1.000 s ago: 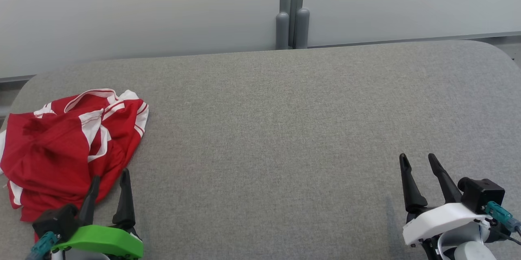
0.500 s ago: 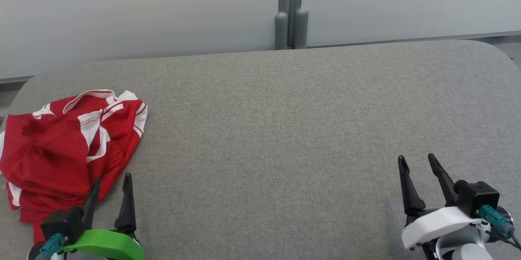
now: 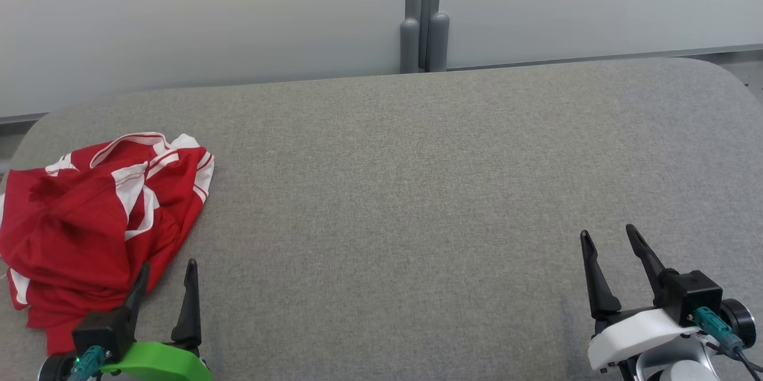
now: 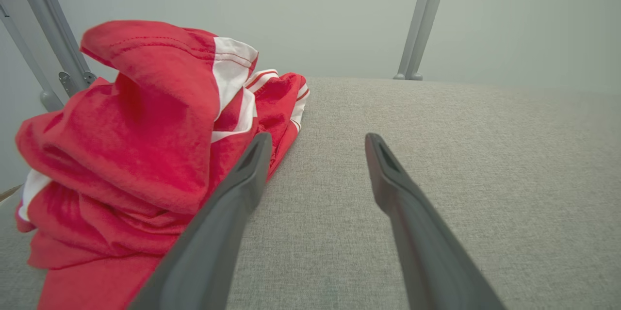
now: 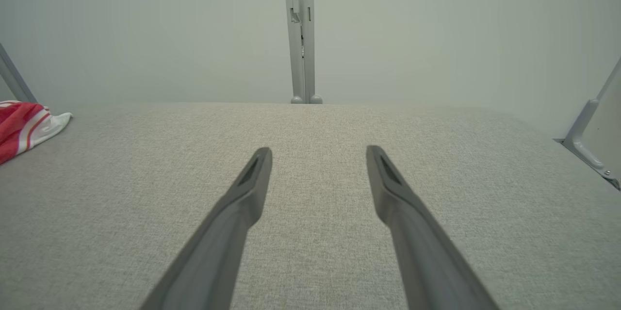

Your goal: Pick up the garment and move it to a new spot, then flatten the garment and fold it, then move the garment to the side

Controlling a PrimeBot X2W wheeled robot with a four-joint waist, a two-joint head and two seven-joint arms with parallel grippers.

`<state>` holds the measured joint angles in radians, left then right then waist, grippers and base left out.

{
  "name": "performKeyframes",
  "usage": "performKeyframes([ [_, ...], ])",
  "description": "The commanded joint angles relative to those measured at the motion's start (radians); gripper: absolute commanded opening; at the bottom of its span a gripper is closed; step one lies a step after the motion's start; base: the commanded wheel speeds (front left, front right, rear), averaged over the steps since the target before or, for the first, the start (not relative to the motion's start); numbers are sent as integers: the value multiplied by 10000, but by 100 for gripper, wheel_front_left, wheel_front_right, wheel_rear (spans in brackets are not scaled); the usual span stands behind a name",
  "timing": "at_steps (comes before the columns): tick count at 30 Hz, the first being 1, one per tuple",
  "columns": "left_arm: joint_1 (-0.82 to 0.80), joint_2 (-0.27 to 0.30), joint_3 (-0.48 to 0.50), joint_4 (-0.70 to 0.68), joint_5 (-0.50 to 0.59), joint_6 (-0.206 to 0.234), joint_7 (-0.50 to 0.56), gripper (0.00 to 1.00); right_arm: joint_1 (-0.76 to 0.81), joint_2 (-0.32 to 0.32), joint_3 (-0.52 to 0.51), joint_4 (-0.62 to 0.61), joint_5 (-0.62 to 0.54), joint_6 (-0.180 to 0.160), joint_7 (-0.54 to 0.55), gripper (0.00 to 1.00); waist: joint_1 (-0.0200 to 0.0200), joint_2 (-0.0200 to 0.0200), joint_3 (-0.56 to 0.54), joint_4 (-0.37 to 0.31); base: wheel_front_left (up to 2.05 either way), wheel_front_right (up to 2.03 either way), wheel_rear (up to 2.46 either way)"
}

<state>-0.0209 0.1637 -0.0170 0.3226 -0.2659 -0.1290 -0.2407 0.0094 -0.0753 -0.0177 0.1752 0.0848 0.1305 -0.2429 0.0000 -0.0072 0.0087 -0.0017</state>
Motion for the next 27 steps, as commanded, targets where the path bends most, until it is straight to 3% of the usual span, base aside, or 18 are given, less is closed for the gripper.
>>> performKeyframes([
  [1,70,73,3,-11,166,-28,-98,100,78,-19,-1,-63,-207,3,-74,100,0,66,0,3,0,0,0],
  [11,146,66,15,137,762,-31,-273,100,133,-25,-31,-162,-717,4,-247,100,0,72,-2,24,0,0,0],
  [27,-40,1,147,261,509,-16,-254,100,54,-20,-390,-131,-458,4,-233,100,0,72,53,-7,0,0,0],
])
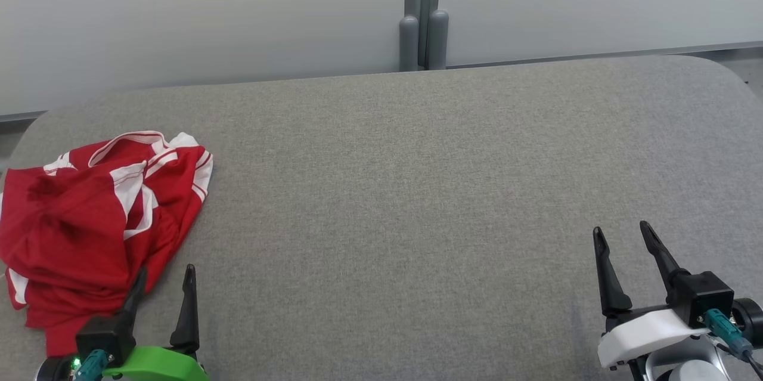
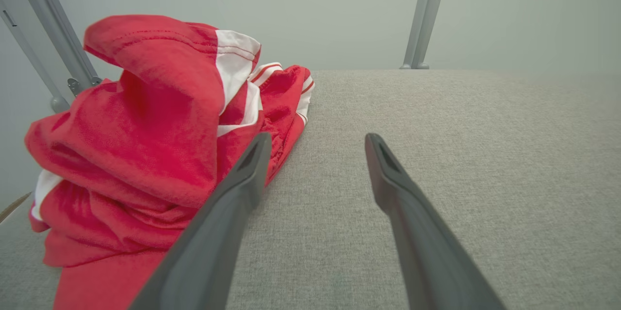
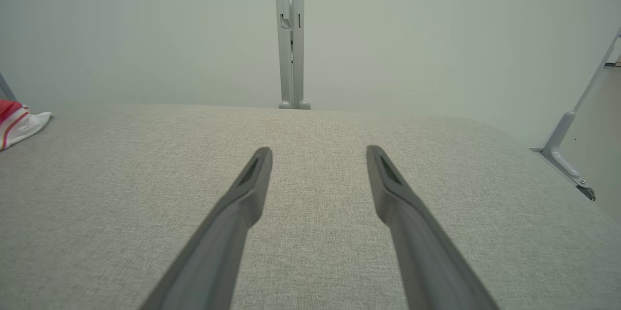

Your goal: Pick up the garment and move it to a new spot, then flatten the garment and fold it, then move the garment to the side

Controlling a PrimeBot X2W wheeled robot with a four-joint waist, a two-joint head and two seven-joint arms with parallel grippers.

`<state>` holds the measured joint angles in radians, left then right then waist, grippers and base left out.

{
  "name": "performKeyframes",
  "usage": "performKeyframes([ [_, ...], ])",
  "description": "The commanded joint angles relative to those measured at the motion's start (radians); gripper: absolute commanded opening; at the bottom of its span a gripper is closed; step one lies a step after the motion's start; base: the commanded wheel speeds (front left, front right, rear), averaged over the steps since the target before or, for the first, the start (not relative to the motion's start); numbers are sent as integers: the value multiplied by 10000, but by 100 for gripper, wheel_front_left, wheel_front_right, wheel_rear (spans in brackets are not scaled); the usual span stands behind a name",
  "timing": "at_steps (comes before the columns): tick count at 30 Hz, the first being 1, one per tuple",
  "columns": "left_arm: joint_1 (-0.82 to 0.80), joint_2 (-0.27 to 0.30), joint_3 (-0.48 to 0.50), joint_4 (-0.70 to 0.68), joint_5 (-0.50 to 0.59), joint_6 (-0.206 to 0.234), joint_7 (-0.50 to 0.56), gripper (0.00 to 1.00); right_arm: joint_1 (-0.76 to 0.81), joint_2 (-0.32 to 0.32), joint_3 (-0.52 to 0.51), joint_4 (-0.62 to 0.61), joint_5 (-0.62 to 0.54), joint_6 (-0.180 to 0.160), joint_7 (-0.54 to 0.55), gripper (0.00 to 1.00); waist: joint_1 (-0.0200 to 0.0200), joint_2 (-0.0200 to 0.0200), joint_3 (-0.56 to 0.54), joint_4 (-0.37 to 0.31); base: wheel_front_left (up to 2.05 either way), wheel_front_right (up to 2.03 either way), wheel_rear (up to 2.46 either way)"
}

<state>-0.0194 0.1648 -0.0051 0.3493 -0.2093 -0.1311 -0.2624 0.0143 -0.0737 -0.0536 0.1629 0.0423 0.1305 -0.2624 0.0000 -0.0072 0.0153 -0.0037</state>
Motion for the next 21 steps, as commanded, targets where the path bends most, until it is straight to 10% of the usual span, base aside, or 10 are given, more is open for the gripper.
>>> performKeyframes([
  [1,-95,-61,60,-19,-55,7,-37,100,47,-59,-20,-57,-69,4,-36,100,0,72,-39,95,0,0,0],
  [21,760,-242,949,-237,153,11,-21,100,-343,-390,1496,73,101,3,-34,100,0,72,-526,3788,0,0,0],
])
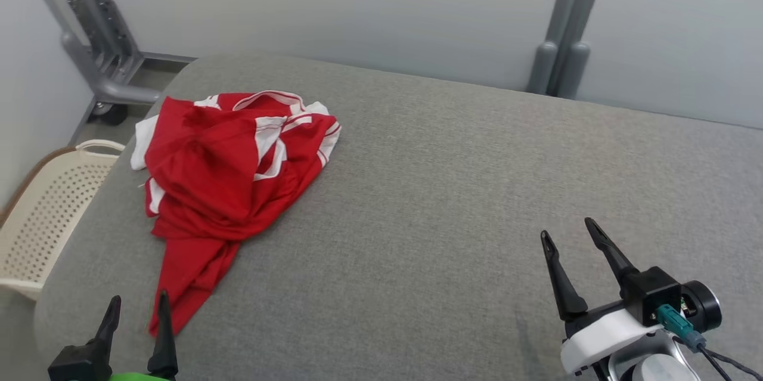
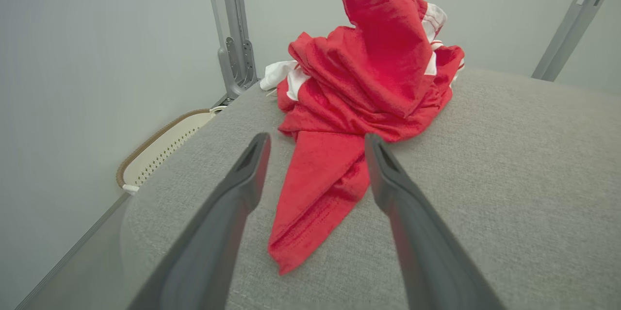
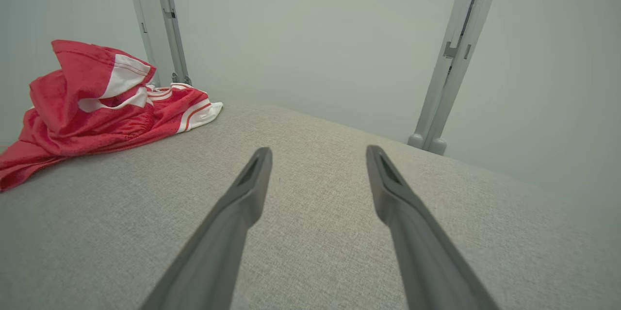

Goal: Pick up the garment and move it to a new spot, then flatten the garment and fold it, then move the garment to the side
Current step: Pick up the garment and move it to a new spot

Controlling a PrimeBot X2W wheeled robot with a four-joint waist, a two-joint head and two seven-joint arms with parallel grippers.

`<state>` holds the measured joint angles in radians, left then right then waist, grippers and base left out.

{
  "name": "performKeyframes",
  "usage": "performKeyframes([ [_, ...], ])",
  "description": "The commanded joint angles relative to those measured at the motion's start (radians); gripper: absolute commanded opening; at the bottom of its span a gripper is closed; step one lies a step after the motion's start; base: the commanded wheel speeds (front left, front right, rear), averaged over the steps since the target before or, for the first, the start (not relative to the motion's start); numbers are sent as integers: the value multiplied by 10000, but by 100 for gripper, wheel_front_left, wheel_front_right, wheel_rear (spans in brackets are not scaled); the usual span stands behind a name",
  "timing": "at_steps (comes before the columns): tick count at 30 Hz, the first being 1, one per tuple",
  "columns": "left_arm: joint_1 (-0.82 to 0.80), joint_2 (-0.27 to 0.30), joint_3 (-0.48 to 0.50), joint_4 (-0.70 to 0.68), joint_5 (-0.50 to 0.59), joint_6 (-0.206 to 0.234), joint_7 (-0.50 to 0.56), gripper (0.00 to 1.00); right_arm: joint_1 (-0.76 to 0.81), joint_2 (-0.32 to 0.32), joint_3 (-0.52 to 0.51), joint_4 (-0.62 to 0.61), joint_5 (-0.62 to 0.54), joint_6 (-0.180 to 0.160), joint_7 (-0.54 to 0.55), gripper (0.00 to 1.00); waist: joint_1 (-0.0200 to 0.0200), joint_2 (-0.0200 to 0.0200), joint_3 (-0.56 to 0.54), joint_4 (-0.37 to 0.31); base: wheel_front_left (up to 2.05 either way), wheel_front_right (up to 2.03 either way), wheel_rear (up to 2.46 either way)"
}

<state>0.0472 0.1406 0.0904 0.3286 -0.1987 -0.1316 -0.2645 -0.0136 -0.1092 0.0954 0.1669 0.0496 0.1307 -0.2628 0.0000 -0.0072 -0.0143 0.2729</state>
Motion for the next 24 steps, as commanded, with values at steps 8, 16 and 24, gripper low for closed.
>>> performKeyframes([
  [8,18,35,-73,-212,-3,17,0,100,-219,35,606,79,137,1,-30,100,0,72,-273,1349,0,0,0],
  [16,-1561,256,-850,706,-887,17,259,100,-619,-309,991,-208,60,1,-30,100,0,72,411,953,0,0,0],
  [24,-5659,471,-956,2555,-2395,69,3032,100,-1589,-1042,1380,-775,-136,-1,-30,100,0,72,2645,401,0,0,0],
])
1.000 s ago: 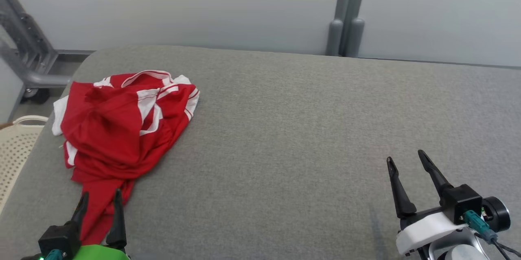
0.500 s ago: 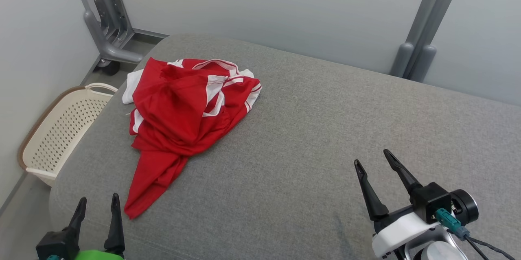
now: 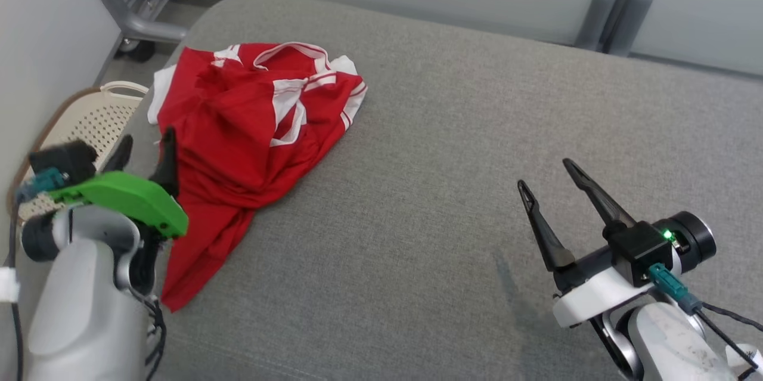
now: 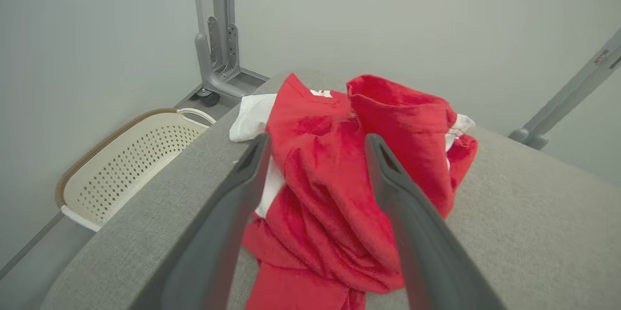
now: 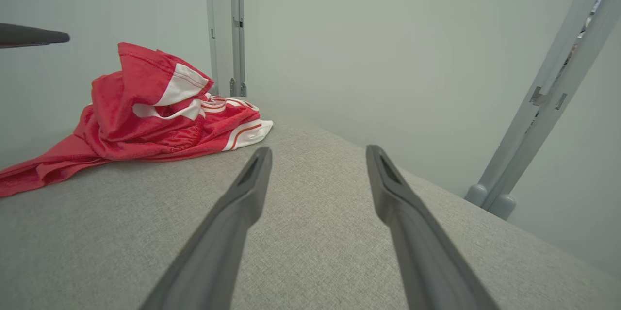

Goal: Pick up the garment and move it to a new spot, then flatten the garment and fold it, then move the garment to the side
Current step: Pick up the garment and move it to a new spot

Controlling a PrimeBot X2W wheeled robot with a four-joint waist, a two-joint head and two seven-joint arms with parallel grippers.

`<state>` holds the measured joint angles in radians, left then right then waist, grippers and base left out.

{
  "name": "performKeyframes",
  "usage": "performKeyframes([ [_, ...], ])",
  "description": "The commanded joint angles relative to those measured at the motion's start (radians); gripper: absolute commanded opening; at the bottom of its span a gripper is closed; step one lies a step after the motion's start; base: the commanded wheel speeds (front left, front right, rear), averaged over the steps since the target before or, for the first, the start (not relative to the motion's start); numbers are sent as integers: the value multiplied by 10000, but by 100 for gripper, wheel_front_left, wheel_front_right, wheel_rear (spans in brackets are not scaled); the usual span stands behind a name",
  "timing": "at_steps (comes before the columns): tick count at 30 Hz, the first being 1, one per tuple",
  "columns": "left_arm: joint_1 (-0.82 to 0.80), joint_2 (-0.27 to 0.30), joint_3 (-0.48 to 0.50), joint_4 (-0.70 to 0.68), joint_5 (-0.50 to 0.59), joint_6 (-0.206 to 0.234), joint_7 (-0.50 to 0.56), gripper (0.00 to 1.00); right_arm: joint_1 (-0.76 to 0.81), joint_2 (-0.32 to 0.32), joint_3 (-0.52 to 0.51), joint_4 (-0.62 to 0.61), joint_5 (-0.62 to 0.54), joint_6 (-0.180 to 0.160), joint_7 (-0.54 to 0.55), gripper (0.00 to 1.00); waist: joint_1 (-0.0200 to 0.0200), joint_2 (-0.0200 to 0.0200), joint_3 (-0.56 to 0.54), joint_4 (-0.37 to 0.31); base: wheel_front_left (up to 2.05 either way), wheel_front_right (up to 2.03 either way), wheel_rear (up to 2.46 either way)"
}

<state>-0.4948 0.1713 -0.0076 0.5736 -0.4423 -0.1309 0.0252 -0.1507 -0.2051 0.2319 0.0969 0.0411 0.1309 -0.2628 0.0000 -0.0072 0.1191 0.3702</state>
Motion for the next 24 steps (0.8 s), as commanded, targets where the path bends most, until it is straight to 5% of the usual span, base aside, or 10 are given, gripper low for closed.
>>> performKeyframes([
  [1,-600,211,2,377,-21,52,417,100,-307,-154,2,-103,-50,-3,-30,100,0,72,1485,-651,0,0,0],
  [7,-2071,682,10,1889,-457,73,2195,100,-757,-343,168,-157,33,-3,-30,100,0,72,2167,-1168,0,0,0],
  [15,-2780,1149,-338,2915,-555,8,3107,100,-954,-339,98,-163,81,-3,-30,100,0,72,2566,-1545,0,0,0],
  [16,-2858,1183,-377,3005,-586,2,3087,75,-974,-333,107,-151,77,-3,-30,100,0,72,2593,-1567,0,0,0],
  [17,-2930,1314,-545,3057,-370,8,2962,0,-978,-318,103,-139,67,-3,-30,100,0,72,2613,-1581,0,0,0],
  [24,-3277,1430,-1181,2750,107,5,1933,0,-750,-245,-80,-80,27,-3,-30,100,0,72,2432,-1469,0,0,0],
])
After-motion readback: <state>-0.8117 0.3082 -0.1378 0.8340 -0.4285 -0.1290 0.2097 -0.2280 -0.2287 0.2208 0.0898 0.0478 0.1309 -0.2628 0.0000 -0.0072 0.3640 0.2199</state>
